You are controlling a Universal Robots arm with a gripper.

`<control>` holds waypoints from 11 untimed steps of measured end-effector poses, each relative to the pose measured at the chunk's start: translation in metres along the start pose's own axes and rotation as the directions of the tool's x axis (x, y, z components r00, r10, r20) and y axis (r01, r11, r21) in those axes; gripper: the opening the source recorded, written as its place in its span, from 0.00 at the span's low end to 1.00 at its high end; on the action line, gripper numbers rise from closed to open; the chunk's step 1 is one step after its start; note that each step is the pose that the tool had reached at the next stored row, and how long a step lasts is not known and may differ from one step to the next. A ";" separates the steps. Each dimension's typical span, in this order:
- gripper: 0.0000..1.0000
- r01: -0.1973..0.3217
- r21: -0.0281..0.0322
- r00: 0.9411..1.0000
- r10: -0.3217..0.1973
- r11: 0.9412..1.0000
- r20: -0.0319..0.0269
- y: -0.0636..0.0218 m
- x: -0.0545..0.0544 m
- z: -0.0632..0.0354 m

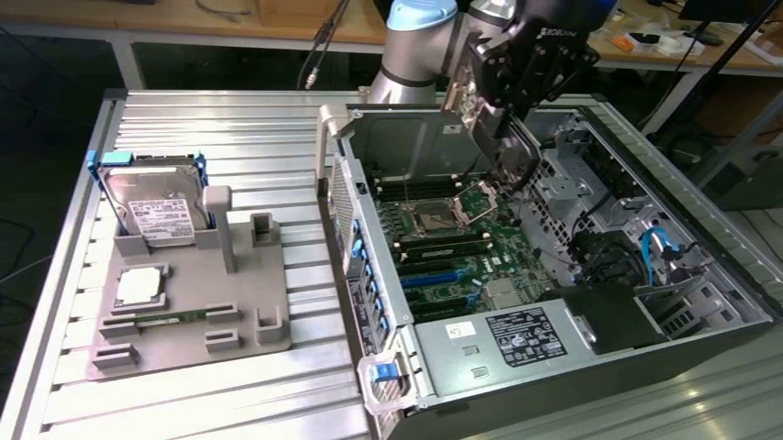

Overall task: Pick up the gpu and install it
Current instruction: 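Pick up the gpu and move the gpu toward the slot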

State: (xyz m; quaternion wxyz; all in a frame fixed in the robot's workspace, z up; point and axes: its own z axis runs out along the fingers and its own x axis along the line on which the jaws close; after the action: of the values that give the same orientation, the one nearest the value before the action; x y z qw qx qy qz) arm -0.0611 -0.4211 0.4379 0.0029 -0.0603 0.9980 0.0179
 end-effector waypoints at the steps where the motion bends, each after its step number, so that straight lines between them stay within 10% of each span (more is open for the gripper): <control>1: 0.27 0.018 0.000 1.000 -0.018 1.000 -0.001 0.0000 0.000 0.0000; 11: 0.27 0.199 -0.002 0.980 -0.199 0.980 -0.007 -0.0004 -0.004 0.0004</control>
State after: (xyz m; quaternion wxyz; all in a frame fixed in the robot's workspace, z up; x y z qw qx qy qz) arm -0.0576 -0.4211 0.4375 0.0010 -0.1598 0.9870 0.0181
